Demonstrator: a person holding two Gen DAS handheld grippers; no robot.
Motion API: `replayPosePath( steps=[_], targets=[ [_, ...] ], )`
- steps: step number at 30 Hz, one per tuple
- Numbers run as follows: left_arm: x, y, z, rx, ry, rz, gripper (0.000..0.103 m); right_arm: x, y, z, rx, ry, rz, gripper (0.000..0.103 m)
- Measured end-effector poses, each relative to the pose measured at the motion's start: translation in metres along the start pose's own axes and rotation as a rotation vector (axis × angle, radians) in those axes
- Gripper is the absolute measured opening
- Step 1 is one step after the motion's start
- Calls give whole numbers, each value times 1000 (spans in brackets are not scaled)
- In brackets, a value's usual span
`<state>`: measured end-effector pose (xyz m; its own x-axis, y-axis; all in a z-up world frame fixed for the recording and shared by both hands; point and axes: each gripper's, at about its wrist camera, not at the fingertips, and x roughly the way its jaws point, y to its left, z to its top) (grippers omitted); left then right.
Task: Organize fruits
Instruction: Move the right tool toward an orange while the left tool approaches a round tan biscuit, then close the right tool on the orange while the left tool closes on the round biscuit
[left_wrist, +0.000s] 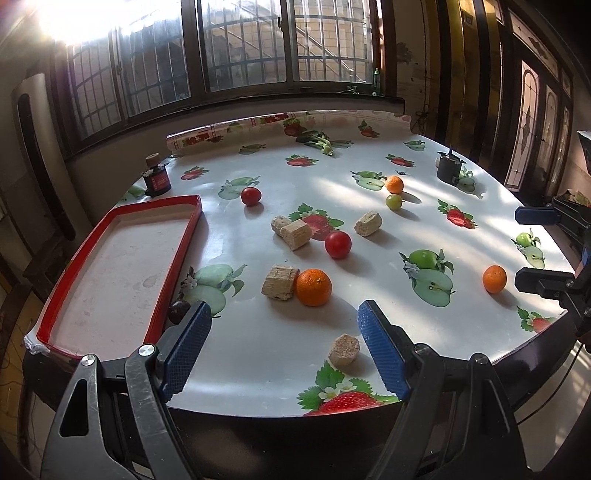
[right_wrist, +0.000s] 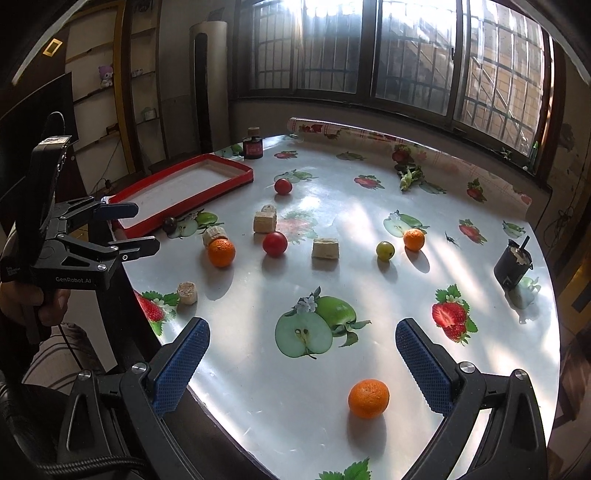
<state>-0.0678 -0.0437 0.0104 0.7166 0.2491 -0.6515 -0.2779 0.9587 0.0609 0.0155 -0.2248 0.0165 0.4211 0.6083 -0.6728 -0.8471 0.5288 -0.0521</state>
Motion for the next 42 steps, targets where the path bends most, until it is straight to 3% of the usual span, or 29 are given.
replayPosePath(
  steps=[19,34,39,42],
  targets=[
    [5,-5,-5,5,29,-32,82,4,-4,-9,18,17,2,102],
    [33,-20,-20,10,142,-118,82,22,-22,-30,86,70,5,100],
    [49,-23,-20,12,189,-126,82,33,-29,-35,108,107,-12,91],
    [56,-24,-21,20,205,-133,82,43,-40,-40,151,143,-23,76]
  ],
)
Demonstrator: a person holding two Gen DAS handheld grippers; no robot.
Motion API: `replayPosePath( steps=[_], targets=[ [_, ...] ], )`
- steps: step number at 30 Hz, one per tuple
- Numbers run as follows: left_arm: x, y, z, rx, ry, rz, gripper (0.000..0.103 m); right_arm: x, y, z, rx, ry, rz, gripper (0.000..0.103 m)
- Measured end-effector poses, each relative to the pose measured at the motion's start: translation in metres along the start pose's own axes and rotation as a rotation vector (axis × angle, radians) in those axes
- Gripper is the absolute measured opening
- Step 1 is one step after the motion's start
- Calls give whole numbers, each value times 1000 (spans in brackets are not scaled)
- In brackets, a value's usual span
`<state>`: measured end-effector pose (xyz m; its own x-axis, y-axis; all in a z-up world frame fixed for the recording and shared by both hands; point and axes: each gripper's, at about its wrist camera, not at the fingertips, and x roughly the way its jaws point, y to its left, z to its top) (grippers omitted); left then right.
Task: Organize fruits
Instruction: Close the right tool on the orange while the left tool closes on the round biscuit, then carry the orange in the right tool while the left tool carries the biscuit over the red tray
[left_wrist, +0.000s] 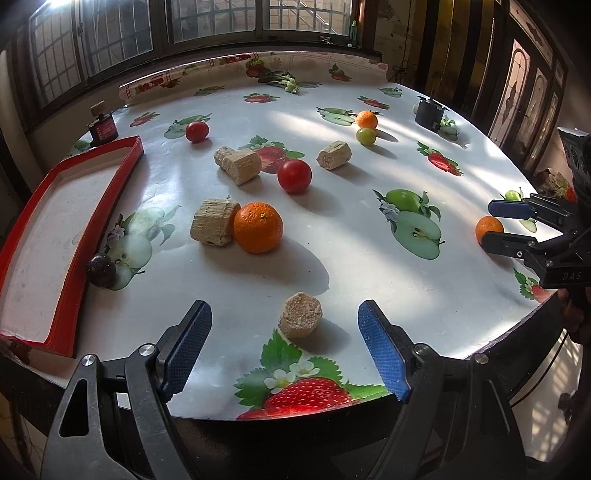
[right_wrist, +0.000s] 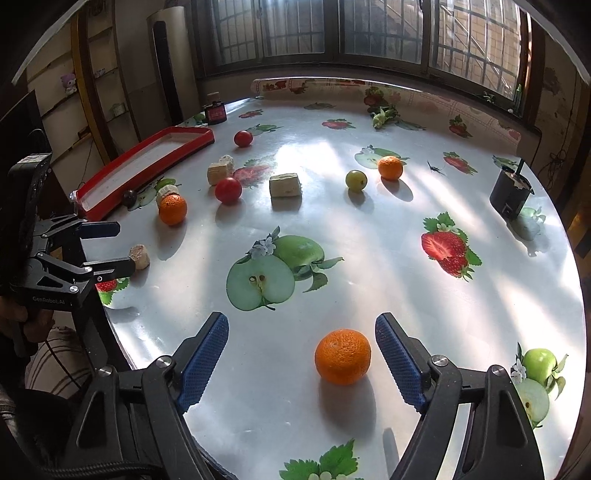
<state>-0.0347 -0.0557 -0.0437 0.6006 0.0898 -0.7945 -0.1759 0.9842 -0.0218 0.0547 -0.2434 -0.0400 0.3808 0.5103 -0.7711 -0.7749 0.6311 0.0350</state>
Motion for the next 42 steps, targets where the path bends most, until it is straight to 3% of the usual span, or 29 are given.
replayPosePath(
  steps=[1,5,7,10,12,13,28,42],
  targets=[
    [2,0,0,5,5,2,81,4,-4,-1,15,14,-4,71],
    [15,-1,-2,25,50,-23,59,15,-14,-5,52,56,-13,53],
    [15,-3,-2,43,33,-17,56,18,-16,-7,55,69,-24,47],
    [15,-2,-1,48,26,-20,38,20,-17,-8,51,75,-46,36],
    [15,1,1,46,25,-23,24,19,-18,-8,55,77,-45,33],
    [14,3,1,44,27,-30,22,19,-18,-8,59,78,-35,33],
    [-11,33,3,-18,-16,-32,22,24,41,30,-46,48,68,32],
    [-41,93,4,-142,-77,27,22,38,102,83,-143,11,183,32]
  ],
)
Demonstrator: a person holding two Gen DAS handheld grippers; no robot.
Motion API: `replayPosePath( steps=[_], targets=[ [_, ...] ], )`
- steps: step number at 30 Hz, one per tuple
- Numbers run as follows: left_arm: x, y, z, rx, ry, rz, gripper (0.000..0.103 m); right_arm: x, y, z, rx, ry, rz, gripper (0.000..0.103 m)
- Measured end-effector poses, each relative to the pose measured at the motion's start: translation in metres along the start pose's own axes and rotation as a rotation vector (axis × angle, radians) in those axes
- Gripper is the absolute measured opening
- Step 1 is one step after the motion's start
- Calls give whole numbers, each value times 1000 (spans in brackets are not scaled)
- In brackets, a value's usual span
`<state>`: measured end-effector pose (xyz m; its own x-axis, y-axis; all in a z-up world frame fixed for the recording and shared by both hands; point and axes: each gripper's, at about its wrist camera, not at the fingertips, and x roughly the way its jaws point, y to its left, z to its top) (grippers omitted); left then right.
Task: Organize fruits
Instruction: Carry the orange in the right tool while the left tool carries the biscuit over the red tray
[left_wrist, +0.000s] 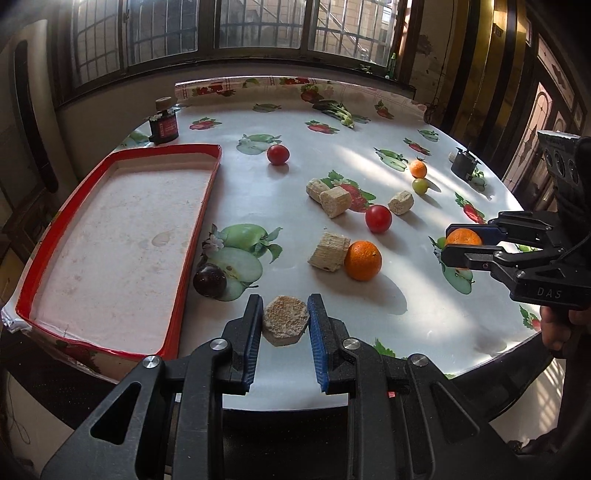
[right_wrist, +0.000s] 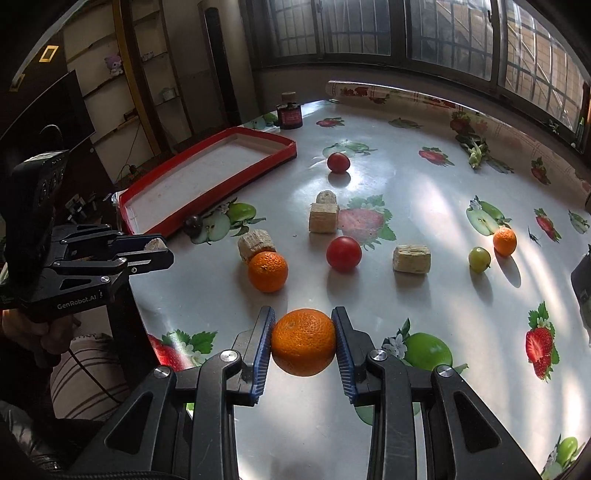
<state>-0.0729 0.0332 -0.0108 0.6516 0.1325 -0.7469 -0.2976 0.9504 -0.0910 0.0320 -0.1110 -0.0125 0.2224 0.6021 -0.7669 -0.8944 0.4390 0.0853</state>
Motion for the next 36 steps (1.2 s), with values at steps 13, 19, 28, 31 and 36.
replayPosePath(
  steps=[13,19,28,31,36],
  targets=[
    [-26,83,12,-141,-65,110,22,45,57,67,-52,-17,135,32],
    [-24,121,20,-207,-79,154,22,78,95,105,-98,-4,199,32],
    [-7,161,28,-265,-58,193,22,139,122,161,-92,28,241,32],
    [1,170,28,-283,-42,197,22,158,125,170,-83,49,235,32],
    [15,181,29,-301,-16,204,22,183,126,178,-81,79,229,32]
  ],
)
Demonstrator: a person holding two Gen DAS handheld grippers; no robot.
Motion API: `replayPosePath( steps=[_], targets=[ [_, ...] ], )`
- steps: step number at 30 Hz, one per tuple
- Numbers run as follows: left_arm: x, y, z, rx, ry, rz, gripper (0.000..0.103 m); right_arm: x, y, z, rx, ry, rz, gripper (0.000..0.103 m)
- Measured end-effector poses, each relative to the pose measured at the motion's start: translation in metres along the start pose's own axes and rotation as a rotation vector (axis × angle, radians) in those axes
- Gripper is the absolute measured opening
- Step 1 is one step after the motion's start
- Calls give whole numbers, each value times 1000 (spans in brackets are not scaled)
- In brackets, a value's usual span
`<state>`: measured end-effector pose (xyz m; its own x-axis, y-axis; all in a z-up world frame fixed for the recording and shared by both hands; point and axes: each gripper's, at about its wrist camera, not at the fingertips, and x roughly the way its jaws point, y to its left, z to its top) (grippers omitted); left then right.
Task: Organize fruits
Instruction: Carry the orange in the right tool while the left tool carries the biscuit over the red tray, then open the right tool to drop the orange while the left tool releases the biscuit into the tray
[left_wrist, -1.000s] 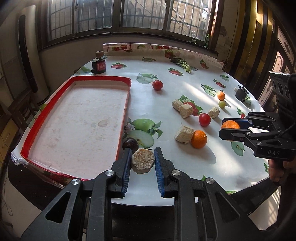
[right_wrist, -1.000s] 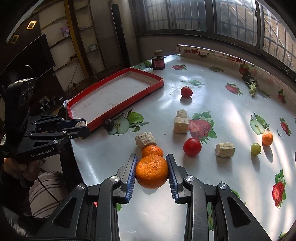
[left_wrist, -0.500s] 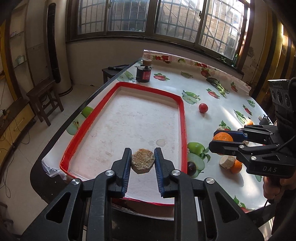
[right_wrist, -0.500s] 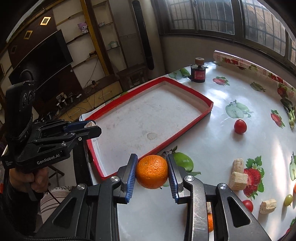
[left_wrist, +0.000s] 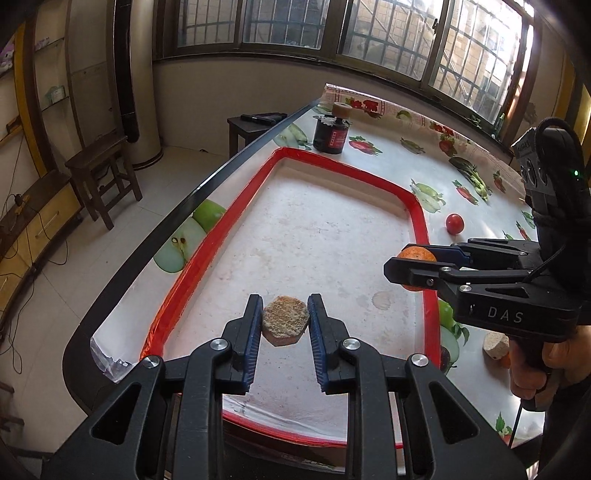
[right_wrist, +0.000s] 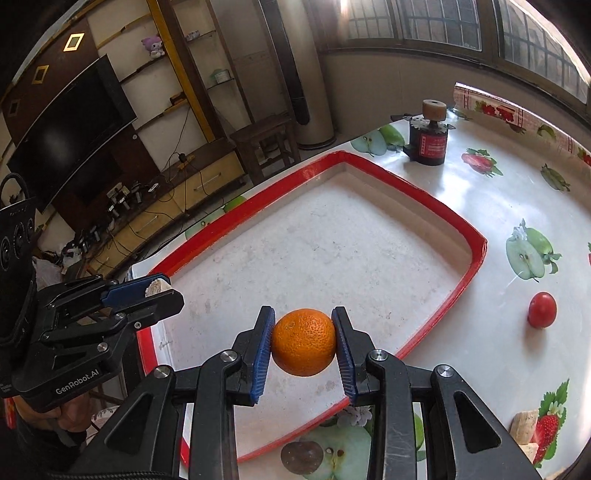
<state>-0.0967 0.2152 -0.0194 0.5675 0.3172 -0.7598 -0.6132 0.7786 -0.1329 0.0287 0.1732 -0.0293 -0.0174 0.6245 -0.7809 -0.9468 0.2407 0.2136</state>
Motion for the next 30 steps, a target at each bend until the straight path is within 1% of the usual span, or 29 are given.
replayPosePath(
  steps=[8,11,15,16,18,19,20,21,23,30],
  targets=[
    [23,-1,-1,-10,42,32,22,26,-6,2,2,39,-25,32],
    [28,-3,-4,2,58,50,22,35,-8,2,-4,52,-42,33],
    [38,-5,-9,11,91,64,22,44,-11,-1,-2,74,-47,35],
    [38,-5,-10,13,88,66,23,43,-10,-1,-4,66,-48,35],
    [37,-8,-10,15,92,67,31,43,-10,-1,-2,66,-49,39],
    [37,-9,-9,14,93,74,39,42,-10,0,-1,62,-48,43],
    [35,-9,-9,16,86,82,44,40,-10,-1,-3,57,-50,46],
    [33,-10,-8,17,81,84,44,37,-9,0,-4,52,-54,49],
    [29,-10,-8,13,78,92,44,31,-9,0,-5,37,-56,57],
    [6,-17,-8,21,42,95,44,-6,-14,-4,17,-31,-46,58]
  ],
)
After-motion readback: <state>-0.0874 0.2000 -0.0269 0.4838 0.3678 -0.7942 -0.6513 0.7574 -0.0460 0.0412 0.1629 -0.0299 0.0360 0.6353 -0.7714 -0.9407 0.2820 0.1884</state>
